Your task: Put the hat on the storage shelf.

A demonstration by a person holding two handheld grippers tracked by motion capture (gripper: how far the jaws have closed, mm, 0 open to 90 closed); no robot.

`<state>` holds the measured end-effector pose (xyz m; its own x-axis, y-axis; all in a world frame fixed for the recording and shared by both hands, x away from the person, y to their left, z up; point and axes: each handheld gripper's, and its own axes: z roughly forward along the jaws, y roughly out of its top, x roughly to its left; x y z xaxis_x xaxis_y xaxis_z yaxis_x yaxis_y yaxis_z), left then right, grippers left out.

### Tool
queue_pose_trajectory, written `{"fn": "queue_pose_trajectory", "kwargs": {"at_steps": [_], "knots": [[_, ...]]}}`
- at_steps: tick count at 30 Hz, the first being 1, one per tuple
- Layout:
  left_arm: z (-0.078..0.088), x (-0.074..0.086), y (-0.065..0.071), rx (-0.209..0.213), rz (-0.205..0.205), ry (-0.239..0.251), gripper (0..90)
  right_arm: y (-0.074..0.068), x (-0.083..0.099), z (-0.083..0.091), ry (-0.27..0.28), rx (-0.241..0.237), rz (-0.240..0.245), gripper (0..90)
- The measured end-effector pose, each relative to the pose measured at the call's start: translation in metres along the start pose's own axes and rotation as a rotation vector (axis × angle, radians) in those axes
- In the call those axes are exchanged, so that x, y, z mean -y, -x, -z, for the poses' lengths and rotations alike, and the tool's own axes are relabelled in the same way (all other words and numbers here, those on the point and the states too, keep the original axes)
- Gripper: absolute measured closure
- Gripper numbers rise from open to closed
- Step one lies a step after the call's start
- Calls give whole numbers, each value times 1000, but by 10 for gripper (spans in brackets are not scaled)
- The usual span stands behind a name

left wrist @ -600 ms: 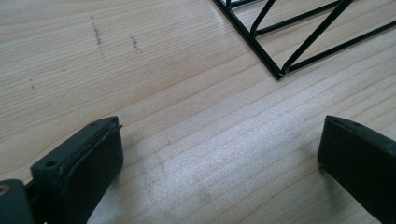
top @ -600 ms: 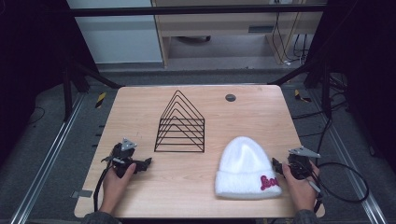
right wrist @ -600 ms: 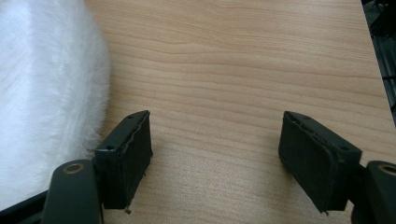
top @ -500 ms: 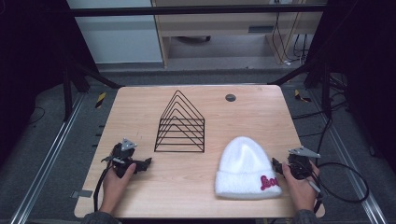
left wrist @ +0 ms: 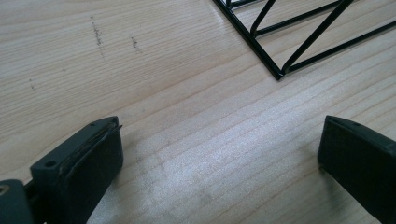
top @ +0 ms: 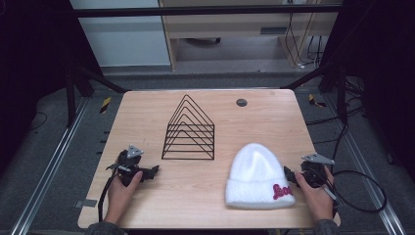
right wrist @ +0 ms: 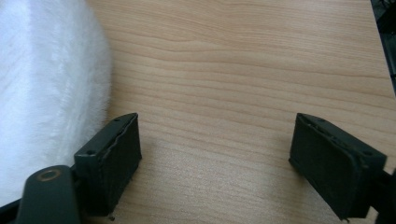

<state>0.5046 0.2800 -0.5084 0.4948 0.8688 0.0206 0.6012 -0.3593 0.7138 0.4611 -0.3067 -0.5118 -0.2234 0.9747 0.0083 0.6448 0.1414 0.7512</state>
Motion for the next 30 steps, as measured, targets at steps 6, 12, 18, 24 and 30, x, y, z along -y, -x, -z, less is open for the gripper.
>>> {"fn": "queue_pose_trajectory", "kwargs": {"at_steps": [6,12,18,24,30], "knots": [[0,0,0,0,1,0,0,1,-12,9,-5,-4,7,182],[0,0,0,0,0,0,0,-13,-51,34,24,-16,64,150],[0,0,0,0,0,0,0,-33,-73,41,-1,-61,131,200],[0,0,0,0,0,0,0,-57,-104,29,-64,-120,196,287],[0,0,0,0,0,0,0,-65,-116,14,-113,-134,228,324]]}}
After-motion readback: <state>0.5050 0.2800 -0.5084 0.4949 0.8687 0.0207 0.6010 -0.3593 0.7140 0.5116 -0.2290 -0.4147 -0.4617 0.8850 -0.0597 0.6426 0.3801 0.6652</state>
